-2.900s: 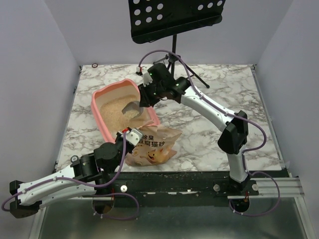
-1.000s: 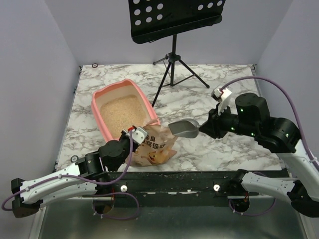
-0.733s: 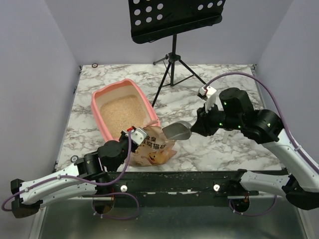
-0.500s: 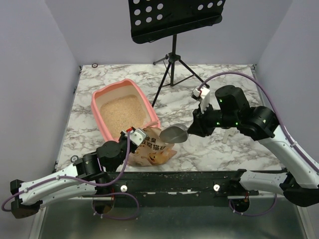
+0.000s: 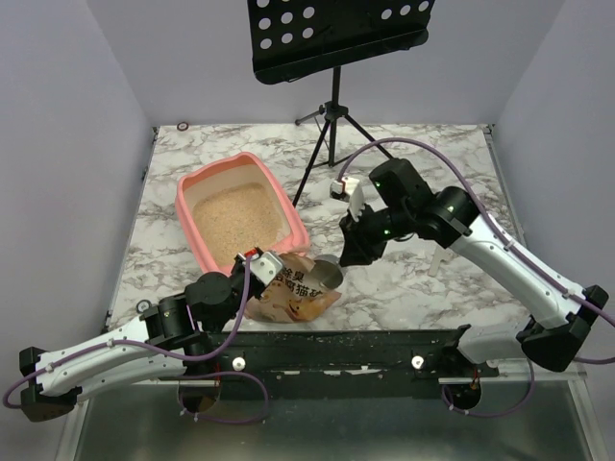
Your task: Fill the litter box with clean litter
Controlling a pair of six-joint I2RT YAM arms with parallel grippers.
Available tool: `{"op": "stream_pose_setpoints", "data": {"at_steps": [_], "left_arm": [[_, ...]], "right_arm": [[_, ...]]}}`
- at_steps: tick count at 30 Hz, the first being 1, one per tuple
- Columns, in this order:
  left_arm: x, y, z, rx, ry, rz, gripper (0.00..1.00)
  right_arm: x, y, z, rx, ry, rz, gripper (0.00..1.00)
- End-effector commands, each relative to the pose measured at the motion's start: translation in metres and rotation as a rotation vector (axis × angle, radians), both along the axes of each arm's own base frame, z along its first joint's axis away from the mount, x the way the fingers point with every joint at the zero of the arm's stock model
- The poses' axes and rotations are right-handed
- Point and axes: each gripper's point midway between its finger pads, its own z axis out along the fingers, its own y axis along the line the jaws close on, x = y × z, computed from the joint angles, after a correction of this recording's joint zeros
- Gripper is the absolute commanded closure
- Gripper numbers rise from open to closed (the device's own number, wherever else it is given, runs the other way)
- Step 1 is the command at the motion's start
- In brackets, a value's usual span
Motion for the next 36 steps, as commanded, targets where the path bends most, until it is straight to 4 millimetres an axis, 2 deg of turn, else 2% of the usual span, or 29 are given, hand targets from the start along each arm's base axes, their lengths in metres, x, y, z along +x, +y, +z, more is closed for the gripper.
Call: {"op": "stream_pose_setpoints", "data": {"at_steps": [1, 7, 10, 14, 16, 20, 25, 29, 36], "left_arm": [[0.000, -0.002, 0.039, -0.136, -0.047, -0.006, 1.00], [0.001, -0.005, 0.037, -0.132, -0.035, -0.007, 1.00], [0.001, -0.003, 0.039, -0.140, -0.034, 0.000, 1.00], [0.004, 0.000, 0.036, -0.129, -0.031, 0.028, 1.00], [0.005, 0.001, 0.037, -0.127, -0.031, 0.037, 1.00], [0.006, 0.001, 0.036, -0.123, -0.030, 0.043, 1.00], [0.007, 0.002, 0.034, -0.114, -0.031, 0.053, 1.00], [0.008, 0.001, 0.031, -0.101, -0.027, 0.055, 1.00], [0.009, 0.000, 0.029, -0.089, -0.027, 0.056, 1.00]], "right_arm": [[-0.022, 0.010, -0.021, 0.001, 0.132, 0.106, 0.99], [-0.008, 0.019, -0.061, -0.102, 0.244, 0.012, 0.99], [0.011, 0.012, -0.076, -0.200, 0.243, -0.133, 0.99], [0.031, -0.006, -0.084, -0.324, 0.197, -0.287, 0.99], [0.029, -0.008, -0.090, -0.345, 0.218, -0.306, 0.99], [0.014, -0.005, -0.122, -0.352, 0.316, -0.298, 0.99], [0.006, 0.022, -0.147, -0.215, 0.409, -0.281, 0.99], [-0.005, 0.041, -0.150, -0.100, 0.489, -0.231, 0.99], [-0.013, 0.057, -0.143, 0.070, 0.551, -0.189, 0.99]]}}
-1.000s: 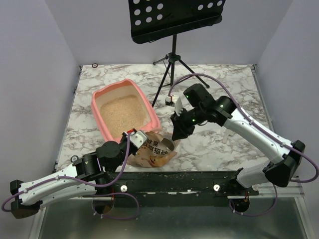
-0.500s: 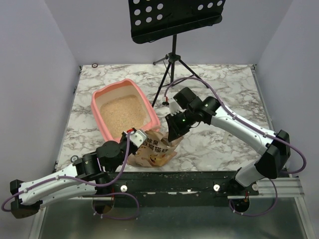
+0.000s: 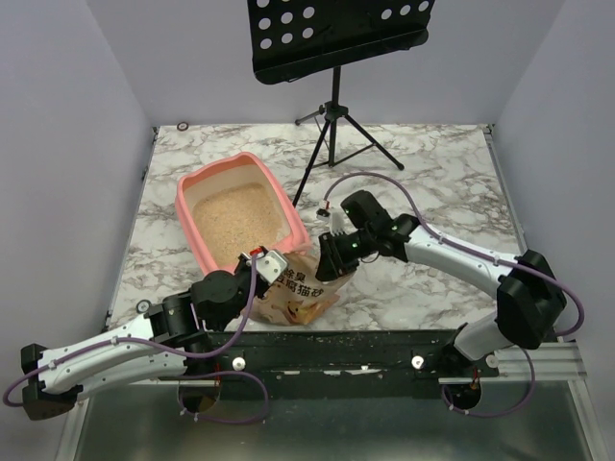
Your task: Fill the litter box with clean litter
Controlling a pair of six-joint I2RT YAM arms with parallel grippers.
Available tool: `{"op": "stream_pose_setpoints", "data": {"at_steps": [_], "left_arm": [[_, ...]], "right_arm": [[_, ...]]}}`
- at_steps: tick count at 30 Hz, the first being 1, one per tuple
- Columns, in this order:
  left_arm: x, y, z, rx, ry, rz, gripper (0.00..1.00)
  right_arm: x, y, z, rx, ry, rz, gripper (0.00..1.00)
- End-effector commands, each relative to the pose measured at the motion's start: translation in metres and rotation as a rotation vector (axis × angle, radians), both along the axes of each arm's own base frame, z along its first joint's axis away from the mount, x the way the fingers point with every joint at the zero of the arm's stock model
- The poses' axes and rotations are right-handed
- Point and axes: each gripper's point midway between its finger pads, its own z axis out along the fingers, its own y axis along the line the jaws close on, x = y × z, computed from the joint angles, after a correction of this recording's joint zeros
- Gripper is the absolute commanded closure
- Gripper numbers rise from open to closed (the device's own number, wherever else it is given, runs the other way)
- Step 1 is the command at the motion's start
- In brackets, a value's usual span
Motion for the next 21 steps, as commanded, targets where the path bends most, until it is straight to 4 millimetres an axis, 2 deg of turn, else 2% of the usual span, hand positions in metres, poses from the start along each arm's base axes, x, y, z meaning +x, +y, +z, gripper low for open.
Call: {"op": "stream_pose_setpoints", "data": {"at_steps": [1, 13, 21], "left_arm": [[0.007, 0.004, 0.036, -0.105, -0.051, 0.053, 1.00], [0.008, 0.004, 0.034, -0.097, -0.053, 0.057, 1.00], [0.008, 0.006, 0.036, -0.106, -0.058, 0.059, 1.00]], "right_arm": [[-0.015, 0.005, -0.012, 0.052, 0.066, 0.006, 0.99], [-0.002, -0.012, 0.041, 0.199, 0.027, -0.074, 0.99], [-0.008, -0.001, 0.049, 0.303, 0.100, -0.044, 0.99]]}}
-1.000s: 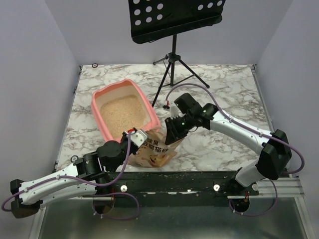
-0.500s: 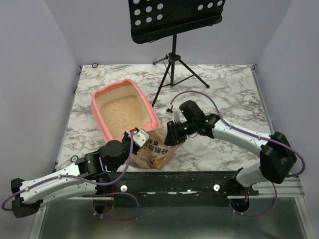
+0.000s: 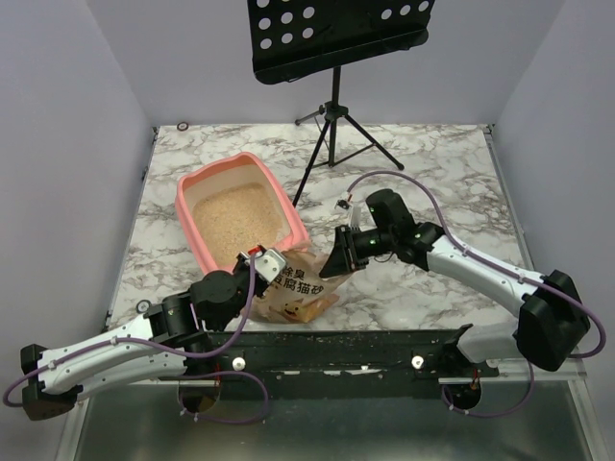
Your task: Fill the litter box with clean litter
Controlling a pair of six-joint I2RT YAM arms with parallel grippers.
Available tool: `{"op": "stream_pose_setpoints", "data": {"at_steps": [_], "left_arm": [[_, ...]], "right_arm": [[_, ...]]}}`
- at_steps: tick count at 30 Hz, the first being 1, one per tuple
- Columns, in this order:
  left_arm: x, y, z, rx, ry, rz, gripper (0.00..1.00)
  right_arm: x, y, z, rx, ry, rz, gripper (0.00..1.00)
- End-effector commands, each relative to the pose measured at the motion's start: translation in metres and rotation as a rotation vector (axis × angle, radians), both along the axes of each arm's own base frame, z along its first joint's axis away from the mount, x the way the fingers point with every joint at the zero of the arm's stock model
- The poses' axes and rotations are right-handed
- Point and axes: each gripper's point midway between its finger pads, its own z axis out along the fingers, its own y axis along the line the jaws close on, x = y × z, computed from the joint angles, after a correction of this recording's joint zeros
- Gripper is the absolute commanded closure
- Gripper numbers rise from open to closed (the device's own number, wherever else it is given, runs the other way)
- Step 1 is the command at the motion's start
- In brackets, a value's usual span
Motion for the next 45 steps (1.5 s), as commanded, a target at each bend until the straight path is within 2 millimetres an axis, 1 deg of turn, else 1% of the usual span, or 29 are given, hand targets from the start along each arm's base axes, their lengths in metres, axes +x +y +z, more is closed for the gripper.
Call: {"op": "stream_pose_setpoints", "data": {"at_steps": [1, 4, 5, 9, 14, 17, 23, 33, 39, 45], "left_arm": [[0.005, 0.003, 0.035, -0.109, -0.054, 0.031, 1.00], [0.005, 0.003, 0.035, -0.108, -0.055, 0.032, 1.00], [0.005, 0.004, 0.036, -0.112, -0.057, 0.032, 1.00], [0.004, 0.004, 0.037, -0.115, -0.059, 0.031, 1.00], [0.003, 0.004, 0.038, -0.122, -0.064, 0.023, 1.00], [0.003, 0.006, 0.041, -0.129, -0.071, 0.024, 1.00], [0.003, 0.013, 0.044, -0.142, -0.088, 0.043, 1.00], [0.004, 0.018, 0.047, -0.150, -0.105, 0.056, 1.00], [0.004, 0.018, 0.045, -0.140, -0.106, 0.056, 1.00], [0.005, 0.014, 0.040, -0.121, -0.100, 0.052, 1.00]], "right_arm": [[-0.014, 0.012, 0.015, 0.130, 0.070, 0.071, 0.99], [-0.017, 0.017, 0.023, 0.192, 0.084, 0.087, 0.99], [-0.017, 0.019, 0.029, 0.223, 0.077, 0.094, 0.99], [-0.024, 0.018, 0.037, 0.269, 0.107, 0.110, 0.99], [-0.025, 0.012, 0.044, 0.292, 0.119, 0.088, 0.99], [-0.022, 0.004, 0.049, 0.303, 0.122, 0.049, 0.99], [-0.015, -0.022, 0.058, 0.329, 0.109, -0.052, 0.99], [-0.016, -0.051, 0.064, 0.335, 0.110, -0.141, 0.99], [-0.016, -0.072, 0.067, 0.328, 0.143, -0.240, 0.99], [-0.020, -0.082, 0.066, 0.320, 0.195, -0.303, 0.99]]}}
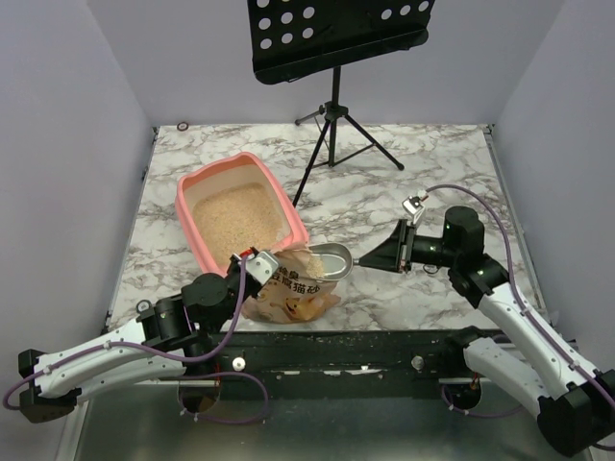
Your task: Fill the litter box with clean litter
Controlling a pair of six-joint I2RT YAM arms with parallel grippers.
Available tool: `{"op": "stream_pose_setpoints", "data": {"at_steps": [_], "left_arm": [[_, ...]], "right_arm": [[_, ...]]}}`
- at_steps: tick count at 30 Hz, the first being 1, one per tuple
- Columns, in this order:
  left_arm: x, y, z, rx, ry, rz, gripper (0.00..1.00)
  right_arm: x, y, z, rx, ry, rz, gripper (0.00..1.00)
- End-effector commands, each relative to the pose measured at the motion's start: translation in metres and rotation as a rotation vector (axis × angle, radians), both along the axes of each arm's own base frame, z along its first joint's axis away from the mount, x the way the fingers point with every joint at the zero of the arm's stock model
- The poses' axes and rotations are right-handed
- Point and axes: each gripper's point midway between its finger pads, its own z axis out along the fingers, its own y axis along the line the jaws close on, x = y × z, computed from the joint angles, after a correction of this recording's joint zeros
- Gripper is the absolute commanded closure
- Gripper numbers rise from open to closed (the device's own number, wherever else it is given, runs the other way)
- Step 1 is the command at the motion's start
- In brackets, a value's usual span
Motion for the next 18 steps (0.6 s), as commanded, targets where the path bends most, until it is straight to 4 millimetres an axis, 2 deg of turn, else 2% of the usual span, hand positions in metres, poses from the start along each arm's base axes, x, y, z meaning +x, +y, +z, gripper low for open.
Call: {"op": "stream_pose_setpoints", "data": {"at_steps": [1, 6, 9, 16, 18], "left_arm": [[0.007, 0.002, 0.030, -0.108, -0.061, 0.044, 1.00], [0.007, 0.002, 0.031, -0.114, -0.063, 0.045, 1.00], [0.008, 0.005, 0.033, -0.120, -0.070, 0.056, 1.00], [0.007, 0.011, 0.040, -0.146, -0.086, 0.065, 1.00], [0.006, 0.011, 0.040, -0.147, -0.082, 0.062, 1.00]], "right_arm": [[-0.018, -0.006, -0.003, 0.013, 0.104, 0.030, 0.99], [-0.022, -0.014, -0.027, 0.005, 0.192, -0.004, 0.99], [-0.024, -0.019, -0.033, 0.014, 0.198, -0.032, 0.99], [-0.031, -0.022, -0.028, 0.093, 0.170, -0.053, 0.99], [-0.028, -0.024, -0.026, 0.103, 0.151, -0.093, 0.99]]}}
